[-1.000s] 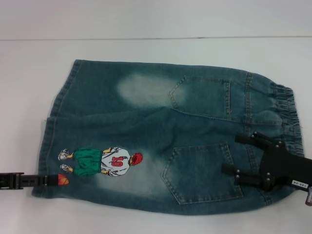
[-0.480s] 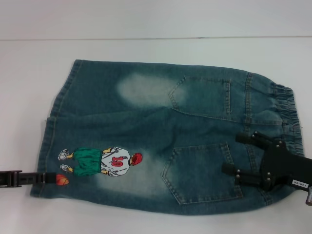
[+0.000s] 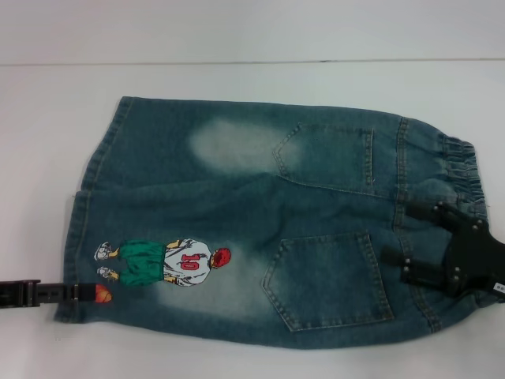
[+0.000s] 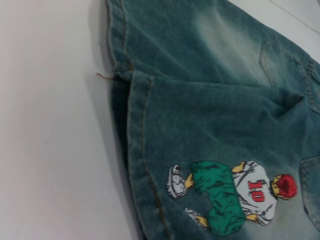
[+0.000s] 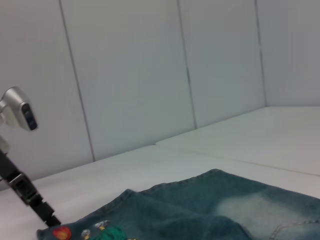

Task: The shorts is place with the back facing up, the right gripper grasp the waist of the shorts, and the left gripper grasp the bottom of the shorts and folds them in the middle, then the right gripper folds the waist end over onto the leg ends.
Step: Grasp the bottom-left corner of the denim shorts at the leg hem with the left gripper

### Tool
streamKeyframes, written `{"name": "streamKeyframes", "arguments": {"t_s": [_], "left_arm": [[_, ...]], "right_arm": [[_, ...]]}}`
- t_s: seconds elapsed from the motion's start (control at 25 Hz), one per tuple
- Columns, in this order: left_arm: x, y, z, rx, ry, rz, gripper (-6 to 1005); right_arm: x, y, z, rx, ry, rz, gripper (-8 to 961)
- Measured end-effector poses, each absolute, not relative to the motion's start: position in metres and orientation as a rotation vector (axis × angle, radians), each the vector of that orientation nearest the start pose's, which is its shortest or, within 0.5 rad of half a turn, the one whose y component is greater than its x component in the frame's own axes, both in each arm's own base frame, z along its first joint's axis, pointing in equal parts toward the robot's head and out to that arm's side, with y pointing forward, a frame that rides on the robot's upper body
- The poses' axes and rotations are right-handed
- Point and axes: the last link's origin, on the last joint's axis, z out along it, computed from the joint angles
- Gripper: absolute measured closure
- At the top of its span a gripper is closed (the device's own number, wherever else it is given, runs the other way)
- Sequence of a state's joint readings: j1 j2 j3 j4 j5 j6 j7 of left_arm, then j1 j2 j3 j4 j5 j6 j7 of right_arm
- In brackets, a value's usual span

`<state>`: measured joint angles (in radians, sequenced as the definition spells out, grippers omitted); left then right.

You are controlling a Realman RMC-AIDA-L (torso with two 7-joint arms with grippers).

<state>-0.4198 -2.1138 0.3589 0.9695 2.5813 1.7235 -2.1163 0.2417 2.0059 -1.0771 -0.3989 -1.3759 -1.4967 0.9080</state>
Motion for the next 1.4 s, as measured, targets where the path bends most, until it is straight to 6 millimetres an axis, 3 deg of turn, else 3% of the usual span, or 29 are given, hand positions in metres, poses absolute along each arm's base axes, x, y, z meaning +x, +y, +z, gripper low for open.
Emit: {"name": "streamKeyframes", "arguments": {"t_s": [0.72,1.0,1.4], "left_arm": [[-0.346,0.261,0.048,-2.274,-1.798,-0.235,113],[-0.336,0.266,0.046,-2.324,-1.784,-0.277,113],[-0.340,0.269,0.047,-2.302,-1.772,-0.223,141]], "right_arm": [[0.328,0.253,-0.010,-2.427,0.550,0.863,4],[0.328,0.256,-0.010,-2.425,0.550,0.851,4],[0.329,0.255,-0.012,-2.421,0.541,0.844,5]]}}
